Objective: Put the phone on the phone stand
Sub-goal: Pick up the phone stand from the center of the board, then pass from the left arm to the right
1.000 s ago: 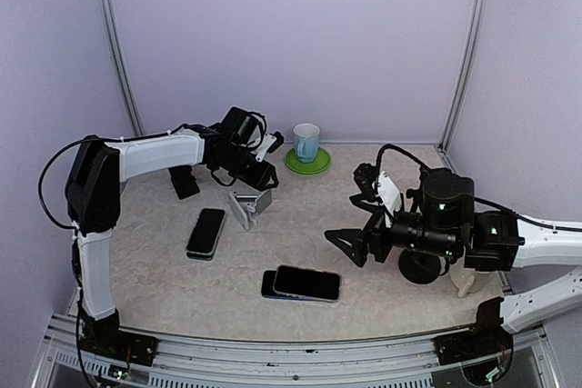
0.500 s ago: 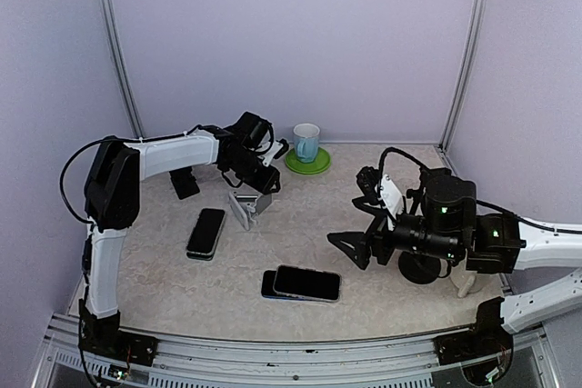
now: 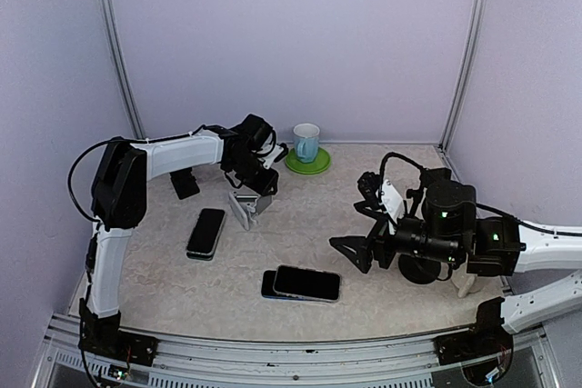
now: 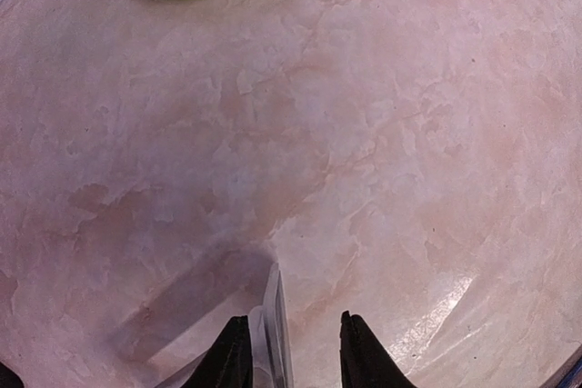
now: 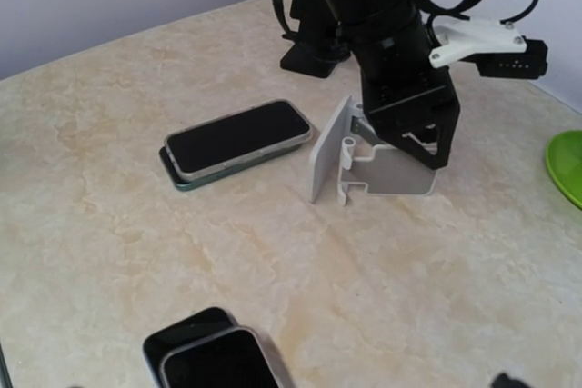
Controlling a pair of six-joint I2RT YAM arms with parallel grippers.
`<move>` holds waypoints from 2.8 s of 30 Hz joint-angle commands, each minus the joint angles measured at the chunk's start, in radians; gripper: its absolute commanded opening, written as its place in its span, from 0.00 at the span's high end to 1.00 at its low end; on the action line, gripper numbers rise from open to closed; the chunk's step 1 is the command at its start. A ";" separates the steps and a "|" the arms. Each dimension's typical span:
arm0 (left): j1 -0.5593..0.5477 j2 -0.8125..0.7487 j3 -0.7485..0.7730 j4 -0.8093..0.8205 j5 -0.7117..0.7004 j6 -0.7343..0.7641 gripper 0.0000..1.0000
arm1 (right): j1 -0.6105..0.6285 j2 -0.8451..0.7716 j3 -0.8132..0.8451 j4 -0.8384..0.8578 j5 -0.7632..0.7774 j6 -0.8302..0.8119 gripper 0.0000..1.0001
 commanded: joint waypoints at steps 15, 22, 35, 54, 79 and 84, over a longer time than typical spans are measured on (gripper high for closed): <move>0.011 0.072 0.086 -0.052 0.008 0.001 0.90 | -0.008 -0.022 -0.020 0.016 -0.005 -0.003 0.00; 0.014 0.075 0.091 -0.070 0.014 -0.005 1.00 | -0.008 -0.031 -0.013 0.009 0.004 -0.008 0.00; 0.011 -0.047 0.089 0.026 0.051 -0.070 1.00 | -0.007 -0.023 0.010 0.004 0.019 -0.018 0.00; 0.077 -0.372 -0.287 0.630 0.231 -0.166 1.00 | -0.008 -0.013 0.014 0.001 0.029 -0.012 0.00; 0.059 -0.357 -0.765 1.390 0.186 -0.196 1.00 | -0.011 0.028 -0.012 0.037 0.019 -0.003 0.00; 0.045 -0.363 -0.825 1.500 0.274 -0.266 1.00 | -0.018 0.070 -0.019 0.068 -0.007 -0.004 0.00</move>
